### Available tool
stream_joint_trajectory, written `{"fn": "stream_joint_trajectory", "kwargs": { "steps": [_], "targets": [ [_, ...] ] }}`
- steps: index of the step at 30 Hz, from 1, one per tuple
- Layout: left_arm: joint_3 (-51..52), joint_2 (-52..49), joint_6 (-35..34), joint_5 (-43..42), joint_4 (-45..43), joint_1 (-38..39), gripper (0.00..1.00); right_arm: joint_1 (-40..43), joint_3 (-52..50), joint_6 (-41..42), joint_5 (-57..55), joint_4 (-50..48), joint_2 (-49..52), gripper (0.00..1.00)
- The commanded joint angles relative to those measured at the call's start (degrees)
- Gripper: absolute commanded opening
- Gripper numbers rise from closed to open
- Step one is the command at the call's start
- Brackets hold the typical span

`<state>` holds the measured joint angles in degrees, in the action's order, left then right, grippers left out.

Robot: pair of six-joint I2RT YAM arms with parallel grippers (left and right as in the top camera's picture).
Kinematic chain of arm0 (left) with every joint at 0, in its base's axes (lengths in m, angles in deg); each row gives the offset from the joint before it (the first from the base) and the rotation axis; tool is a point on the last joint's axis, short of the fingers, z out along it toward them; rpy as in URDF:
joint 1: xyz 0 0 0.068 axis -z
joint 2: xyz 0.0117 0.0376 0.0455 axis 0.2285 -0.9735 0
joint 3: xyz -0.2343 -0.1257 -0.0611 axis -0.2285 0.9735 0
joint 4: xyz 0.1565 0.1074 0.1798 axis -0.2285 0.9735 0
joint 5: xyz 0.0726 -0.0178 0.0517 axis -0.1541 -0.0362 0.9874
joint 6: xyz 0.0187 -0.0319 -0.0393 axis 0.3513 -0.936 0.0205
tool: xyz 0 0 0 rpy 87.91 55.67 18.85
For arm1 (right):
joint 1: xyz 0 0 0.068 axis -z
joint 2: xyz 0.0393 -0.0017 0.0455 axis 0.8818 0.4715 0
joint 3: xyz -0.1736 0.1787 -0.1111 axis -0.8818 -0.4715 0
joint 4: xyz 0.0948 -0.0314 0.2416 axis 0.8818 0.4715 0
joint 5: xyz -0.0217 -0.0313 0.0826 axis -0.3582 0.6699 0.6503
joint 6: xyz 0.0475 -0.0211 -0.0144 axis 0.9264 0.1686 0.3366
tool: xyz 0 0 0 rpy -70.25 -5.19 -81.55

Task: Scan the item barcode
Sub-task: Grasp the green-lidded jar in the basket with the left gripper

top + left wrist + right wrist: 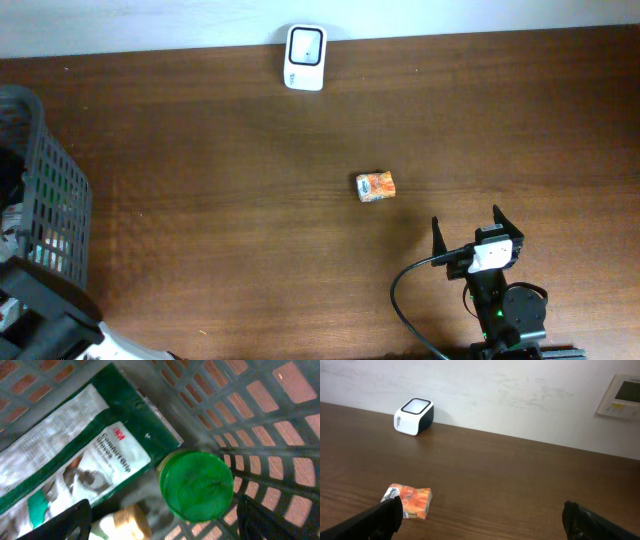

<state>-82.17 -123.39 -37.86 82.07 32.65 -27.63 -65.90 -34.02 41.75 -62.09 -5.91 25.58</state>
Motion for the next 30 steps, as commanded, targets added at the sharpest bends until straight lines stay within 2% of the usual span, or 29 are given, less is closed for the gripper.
{"fn": "stream_joint_trajectory", "kwargs": {
  "steps": [1,3,8,12,16,22,26,30],
  "targets": [
    [0.15,-3.43,6.88,-4.04,-2.51,0.17,0.82,0.31,-0.35,0.37,0.74,0.07,-0.48,0.98],
    [0.15,-4.66,10.03,-7.10,-3.82,0.42,0.82,0.31,-0.35,0.37,0.76,0.07,-0.48,0.98],
    [0.15,-8.00,13.77,-7.26,-4.39,1.49,0.82,0.31,-0.35,0.37,0.74,0.09,-0.48,0.98],
    [0.15,-9.86,13.97,-7.23,-3.98,1.81,0.80,0.31,-0.35,0.37,0.76,0.09,-0.48,0.98],
    [0.17,-11.21,13.97,-4.96,-3.48,1.79,0.73,0.31,-0.35,0.37,0.74,0.07,-0.48,0.98],
    [0.15,-11.56,13.90,-4.70,-3.34,1.79,0.46,0.31,-0.35,0.37,0.76,0.07,-0.48,0.98],
    [-0.74,-11.45,13.88,-7.45,-3.06,1.79,0.35,0.31,-0.35,0.37,0.74,0.07,-0.48,0.98],
    [-6.32,-11.17,12.98,-9.31,0.85,1.79,0.30,0.31,-0.35,0.37,0.76,0.07,-0.48,0.98]
  ]
}}
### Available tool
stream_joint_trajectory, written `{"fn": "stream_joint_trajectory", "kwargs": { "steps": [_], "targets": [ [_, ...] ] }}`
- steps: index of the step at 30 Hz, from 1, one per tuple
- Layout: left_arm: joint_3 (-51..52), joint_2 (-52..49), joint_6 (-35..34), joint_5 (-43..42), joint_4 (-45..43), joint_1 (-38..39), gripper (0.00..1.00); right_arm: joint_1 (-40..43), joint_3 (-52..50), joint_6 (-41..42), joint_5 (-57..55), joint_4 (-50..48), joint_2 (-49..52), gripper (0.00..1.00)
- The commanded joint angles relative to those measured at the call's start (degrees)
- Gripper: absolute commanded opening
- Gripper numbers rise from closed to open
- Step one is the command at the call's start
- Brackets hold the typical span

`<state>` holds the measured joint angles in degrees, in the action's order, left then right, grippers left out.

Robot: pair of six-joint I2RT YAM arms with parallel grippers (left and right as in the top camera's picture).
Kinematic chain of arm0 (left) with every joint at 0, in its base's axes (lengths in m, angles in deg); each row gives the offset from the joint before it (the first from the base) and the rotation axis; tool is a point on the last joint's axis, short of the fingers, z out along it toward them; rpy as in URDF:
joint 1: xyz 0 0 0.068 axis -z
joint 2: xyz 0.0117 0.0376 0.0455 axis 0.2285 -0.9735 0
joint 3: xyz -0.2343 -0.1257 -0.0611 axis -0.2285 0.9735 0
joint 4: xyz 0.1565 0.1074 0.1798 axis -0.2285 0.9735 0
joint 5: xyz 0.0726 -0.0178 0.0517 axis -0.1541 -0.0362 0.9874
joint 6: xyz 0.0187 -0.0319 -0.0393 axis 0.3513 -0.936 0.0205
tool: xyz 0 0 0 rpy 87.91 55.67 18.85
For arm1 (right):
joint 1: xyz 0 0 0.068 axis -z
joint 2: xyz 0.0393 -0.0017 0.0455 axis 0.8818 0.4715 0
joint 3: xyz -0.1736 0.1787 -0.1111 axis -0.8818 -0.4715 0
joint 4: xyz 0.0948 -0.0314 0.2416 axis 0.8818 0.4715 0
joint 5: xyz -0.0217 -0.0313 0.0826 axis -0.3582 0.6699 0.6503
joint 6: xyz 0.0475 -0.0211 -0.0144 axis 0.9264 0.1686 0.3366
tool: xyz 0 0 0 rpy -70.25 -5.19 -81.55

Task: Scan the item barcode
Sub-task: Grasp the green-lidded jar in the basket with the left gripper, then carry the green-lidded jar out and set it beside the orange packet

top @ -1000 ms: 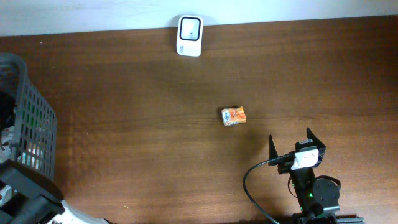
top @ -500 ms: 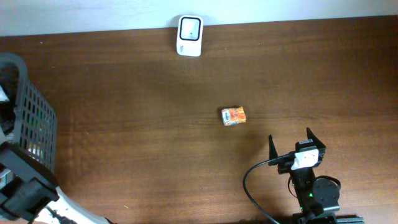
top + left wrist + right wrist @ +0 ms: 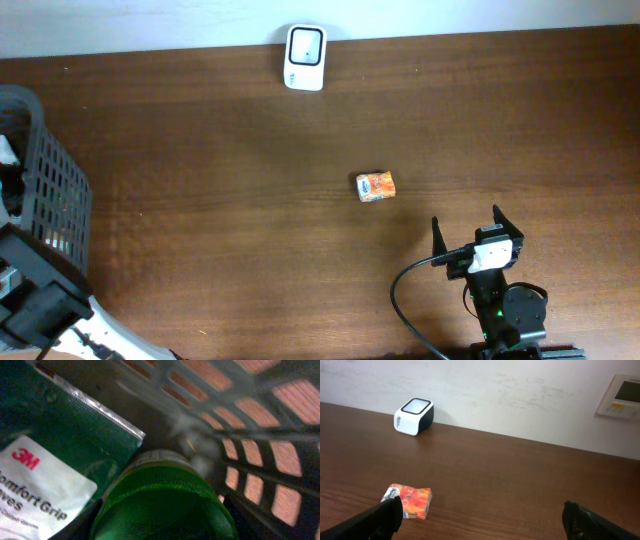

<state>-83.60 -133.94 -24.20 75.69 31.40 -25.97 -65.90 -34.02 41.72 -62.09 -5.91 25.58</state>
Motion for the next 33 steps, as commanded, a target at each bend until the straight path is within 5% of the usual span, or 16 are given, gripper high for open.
{"fn": "stream_joint_trajectory", "kwargs": {
  "steps": [1,11,23,29,33],
  "targets": [
    [-7.37,-0.59,-1.46,-3.04,3.87,0.13,0.29,0.31,-0.35,0.39,0.74,0.07,-0.48,0.98],
    [-30.47,5.20,-5.84,-3.50,17.62,0.13,0.32,0.31,-0.35,0.39,0.76,0.07,-0.48,0.98],
    [-32.28,22.38,-7.74,-17.44,19.28,1.53,0.32,0.31,-0.35,0.39,0.76,0.07,-0.48,0.98],
    [-32.13,23.89,-7.67,-16.76,23.54,12.00,0.31,0.31,-0.35,0.39,0.76,0.09,-0.48,0.99],
    [-29.77,23.80,-7.67,-8.98,26.27,22.71,0.31,0.31,-0.35,0.39,0.76,0.07,-0.48,0.98]
  ]
}}
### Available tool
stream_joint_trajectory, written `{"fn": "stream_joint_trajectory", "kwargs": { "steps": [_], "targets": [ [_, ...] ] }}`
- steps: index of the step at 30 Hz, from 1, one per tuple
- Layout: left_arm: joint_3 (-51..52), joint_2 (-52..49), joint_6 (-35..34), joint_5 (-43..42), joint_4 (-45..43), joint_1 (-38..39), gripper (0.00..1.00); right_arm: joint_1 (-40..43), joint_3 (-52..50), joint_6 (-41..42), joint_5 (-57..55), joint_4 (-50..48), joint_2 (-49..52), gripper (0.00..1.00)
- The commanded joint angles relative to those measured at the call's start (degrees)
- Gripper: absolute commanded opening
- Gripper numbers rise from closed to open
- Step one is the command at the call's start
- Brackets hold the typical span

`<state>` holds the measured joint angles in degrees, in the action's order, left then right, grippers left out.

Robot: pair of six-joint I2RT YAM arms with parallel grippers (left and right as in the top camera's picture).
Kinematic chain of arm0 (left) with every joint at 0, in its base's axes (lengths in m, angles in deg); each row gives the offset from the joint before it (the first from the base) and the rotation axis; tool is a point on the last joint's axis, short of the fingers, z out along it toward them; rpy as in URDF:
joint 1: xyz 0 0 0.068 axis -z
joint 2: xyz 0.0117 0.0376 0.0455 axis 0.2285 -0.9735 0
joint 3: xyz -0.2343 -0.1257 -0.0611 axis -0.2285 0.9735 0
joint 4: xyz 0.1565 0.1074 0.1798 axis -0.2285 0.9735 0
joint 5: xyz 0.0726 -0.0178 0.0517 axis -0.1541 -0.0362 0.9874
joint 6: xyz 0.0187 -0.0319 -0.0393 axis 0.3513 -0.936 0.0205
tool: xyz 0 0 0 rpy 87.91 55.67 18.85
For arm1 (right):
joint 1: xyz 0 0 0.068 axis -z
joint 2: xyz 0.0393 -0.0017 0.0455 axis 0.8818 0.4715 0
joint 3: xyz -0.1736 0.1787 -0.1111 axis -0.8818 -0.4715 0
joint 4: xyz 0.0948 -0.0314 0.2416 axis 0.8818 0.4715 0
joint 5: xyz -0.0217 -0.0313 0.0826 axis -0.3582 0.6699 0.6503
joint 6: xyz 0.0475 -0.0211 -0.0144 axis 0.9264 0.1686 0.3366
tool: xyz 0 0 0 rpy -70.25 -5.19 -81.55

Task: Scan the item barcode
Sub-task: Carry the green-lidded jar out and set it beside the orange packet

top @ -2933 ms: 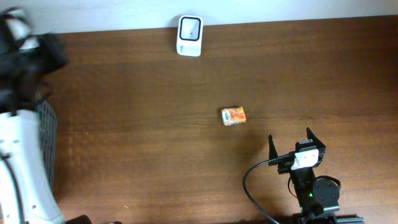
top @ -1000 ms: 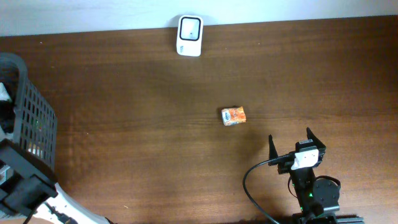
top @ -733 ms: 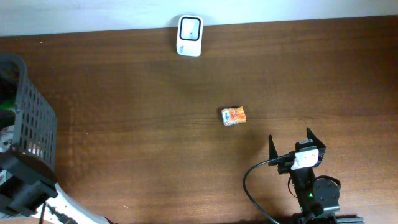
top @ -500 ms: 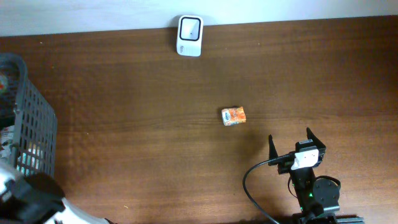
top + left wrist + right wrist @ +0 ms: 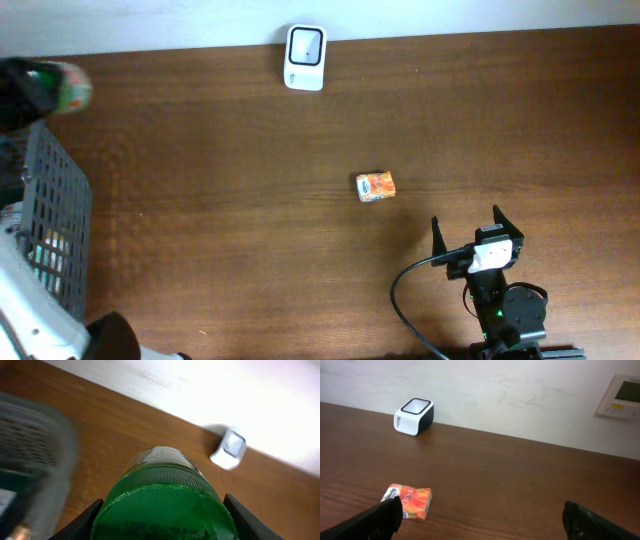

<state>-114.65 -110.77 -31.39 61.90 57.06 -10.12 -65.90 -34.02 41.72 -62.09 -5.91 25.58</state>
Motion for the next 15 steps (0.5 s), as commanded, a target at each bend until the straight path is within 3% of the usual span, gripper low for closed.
{"fn": "stream_joint_trajectory", "kwargs": {
  "steps": [1,7,15],
  "targets": [
    [2.23,0.63,-0.48,5.90,0.81,8.96,0.31,0.31,-0.35,0.39,0.74,0.07,-0.48,0.98],
    [14.58,0.59,-0.50,10.47,-2.64,23.21,0.31,0.31,-0.35,0.39,0.76,0.07,-0.48,0.98],
    [38.16,0.59,-0.85,10.45,-17.73,34.14,0.32,0.31,-0.35,0.39,0.74,0.07,-0.48,0.98]
  ]
}}
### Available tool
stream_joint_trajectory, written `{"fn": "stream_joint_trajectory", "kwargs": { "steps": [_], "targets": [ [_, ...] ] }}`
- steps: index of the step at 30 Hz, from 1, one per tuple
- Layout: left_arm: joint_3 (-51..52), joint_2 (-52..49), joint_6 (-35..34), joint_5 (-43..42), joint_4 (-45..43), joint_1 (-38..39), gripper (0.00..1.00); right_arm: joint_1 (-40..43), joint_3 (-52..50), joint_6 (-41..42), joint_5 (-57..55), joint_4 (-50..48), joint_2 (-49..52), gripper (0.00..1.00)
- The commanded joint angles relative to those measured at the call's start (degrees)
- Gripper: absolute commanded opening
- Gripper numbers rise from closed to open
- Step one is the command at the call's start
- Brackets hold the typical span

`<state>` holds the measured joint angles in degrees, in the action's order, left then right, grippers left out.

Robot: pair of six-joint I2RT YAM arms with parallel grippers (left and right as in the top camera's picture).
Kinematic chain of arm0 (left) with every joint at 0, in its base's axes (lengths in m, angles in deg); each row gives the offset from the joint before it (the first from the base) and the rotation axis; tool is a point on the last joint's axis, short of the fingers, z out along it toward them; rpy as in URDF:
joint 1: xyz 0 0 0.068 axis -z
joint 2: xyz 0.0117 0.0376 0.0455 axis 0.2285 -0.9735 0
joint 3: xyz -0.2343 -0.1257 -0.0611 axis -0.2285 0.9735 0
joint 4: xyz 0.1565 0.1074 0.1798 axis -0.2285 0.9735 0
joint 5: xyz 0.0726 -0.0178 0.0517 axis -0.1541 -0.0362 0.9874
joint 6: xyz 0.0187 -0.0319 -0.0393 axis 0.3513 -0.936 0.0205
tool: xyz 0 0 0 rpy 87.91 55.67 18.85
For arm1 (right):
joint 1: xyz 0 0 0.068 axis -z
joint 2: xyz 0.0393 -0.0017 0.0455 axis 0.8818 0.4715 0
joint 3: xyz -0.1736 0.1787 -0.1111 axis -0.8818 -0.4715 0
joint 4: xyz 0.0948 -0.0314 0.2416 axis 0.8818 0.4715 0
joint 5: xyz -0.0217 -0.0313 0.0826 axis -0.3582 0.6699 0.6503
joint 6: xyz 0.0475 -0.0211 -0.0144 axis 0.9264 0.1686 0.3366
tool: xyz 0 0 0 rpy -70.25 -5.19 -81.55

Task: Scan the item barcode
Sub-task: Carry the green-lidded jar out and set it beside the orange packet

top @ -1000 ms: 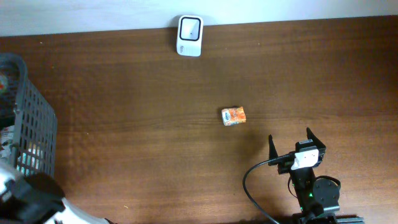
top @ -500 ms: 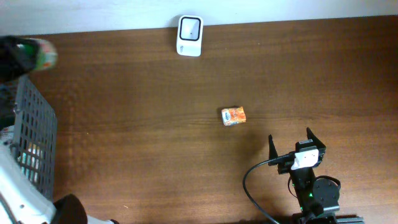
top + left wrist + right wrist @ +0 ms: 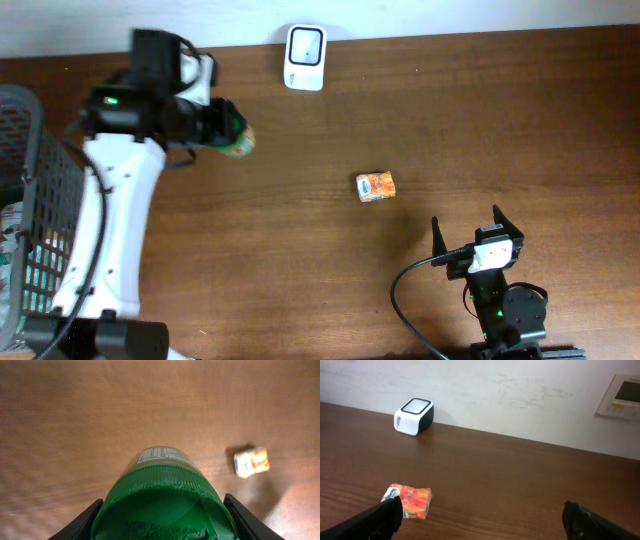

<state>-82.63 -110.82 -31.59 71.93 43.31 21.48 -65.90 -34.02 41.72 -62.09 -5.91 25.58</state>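
Observation:
My left gripper (image 3: 225, 130) is shut on a green-capped bottle (image 3: 162, 505), held above the table left of and below the white barcode scanner (image 3: 305, 44). In the left wrist view the green cap fills the lower middle between the two black fingers (image 3: 80, 522), with a white label showing at the bottle's far end. An orange packet (image 3: 376, 186) lies mid-table, also the orange packet (image 3: 252, 462) to the bottle's right. My right gripper (image 3: 480, 520) stands open at the near right, nothing between its fingers. The scanner (image 3: 414, 416) sits by the wall.
A grey mesh basket (image 3: 45, 200) holding other items stands at the table's left edge. A white wall (image 3: 495, 390) runs behind the table, with a wall panel (image 3: 620, 395) at the right. A black cable (image 3: 410, 290) loops by the right arm's base.
My left gripper, still shut on the green-capped bottle, has moved from the far left corner above the basket to a spot over the table near the scanner. The right arm has not moved.
My left gripper hung open inside the basket above the green-capped bottle and a glove pack. Then it was close around the bottle. Then it held the bottle clear of the basket at the far left, and now over the table near the scanner.

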Motion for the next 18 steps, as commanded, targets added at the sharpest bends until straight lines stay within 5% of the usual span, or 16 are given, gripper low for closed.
{"fn": "stream_joint_trajectory", "kwargs": {
  "steps": [1,10,18],
  "targets": [
    [8.66,0.63,-1.22,0.44,-5.95,3.45,0.32,0.31,-0.35,0.39,0.76,0.09,-0.48,0.99],
    [26.16,0.46,-3.54,7.13,-25.18,11.63,0.32,0.31,-0.35,0.39,0.74,0.07,-0.48,0.98],
    [26.73,-5.05,-4.26,8.92,-25.49,14.97,0.35,0.31,-0.35,0.39,0.76,0.07,-0.48,0.98]
  ]
}}
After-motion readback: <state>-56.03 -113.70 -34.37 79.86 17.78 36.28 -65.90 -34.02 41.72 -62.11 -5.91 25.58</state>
